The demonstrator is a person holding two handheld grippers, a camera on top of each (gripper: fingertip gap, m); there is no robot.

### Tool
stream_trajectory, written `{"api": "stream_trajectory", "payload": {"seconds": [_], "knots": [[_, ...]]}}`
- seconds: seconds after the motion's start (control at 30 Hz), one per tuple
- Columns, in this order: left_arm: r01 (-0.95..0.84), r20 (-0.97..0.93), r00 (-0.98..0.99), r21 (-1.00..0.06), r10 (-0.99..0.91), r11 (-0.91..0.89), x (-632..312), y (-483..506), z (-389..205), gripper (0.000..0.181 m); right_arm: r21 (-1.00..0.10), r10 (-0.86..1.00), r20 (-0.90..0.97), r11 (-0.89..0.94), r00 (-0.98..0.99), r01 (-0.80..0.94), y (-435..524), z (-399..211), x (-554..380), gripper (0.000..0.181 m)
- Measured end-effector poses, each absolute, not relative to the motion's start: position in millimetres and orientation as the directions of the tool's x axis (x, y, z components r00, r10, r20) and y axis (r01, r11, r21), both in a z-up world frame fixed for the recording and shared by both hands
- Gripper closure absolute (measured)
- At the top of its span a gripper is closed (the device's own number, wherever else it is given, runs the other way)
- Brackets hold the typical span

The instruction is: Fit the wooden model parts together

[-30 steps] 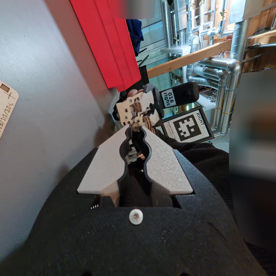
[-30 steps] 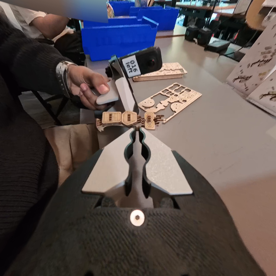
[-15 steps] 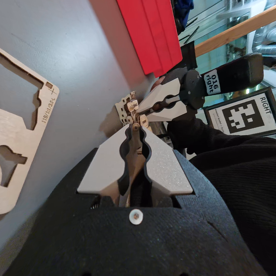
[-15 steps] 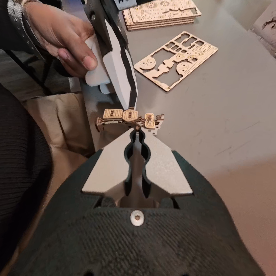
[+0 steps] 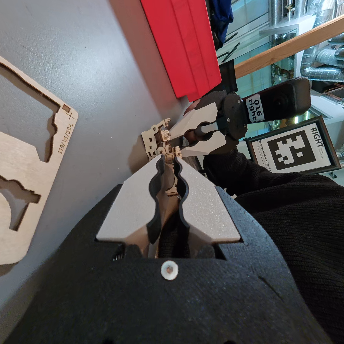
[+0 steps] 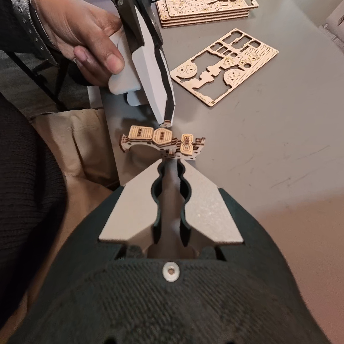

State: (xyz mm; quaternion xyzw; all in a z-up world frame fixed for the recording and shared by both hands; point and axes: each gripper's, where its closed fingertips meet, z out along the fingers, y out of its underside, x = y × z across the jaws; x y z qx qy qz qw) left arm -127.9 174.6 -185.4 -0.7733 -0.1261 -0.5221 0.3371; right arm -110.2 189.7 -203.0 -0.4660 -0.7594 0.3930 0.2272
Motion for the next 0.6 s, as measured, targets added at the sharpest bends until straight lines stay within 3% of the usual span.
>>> {"api": "stream_trajectory", "payload": {"seconds": [0.03, 0.27, 0.6], "knots": [[0.548, 0.893, 0.422, -0.389, -0.157, -0.740, -128.1, 174.7, -185.2, 0.171, -0.808, 0.885, -0.017, 0.261, -0.465, 0.528, 191.1, -202.4, -109.1, 0.168], [0.551, 0.897, 0.412, -0.388, -0.163, -0.739, -128.0, 175.4, -183.9, 0.172, -0.777, 0.853, 0.195, 0.435, -0.484, 0.455, 204.3, -187.9, -102.9, 0.165], [0.544, 0.886, 0.432, -0.406, -0.170, -0.734, -129.0, 176.1, -184.5, 0.172, -0.754, 0.868, 0.224, 0.443, -0.443, 0.485, 209.8, -190.8, -103.2, 0.163]]}}
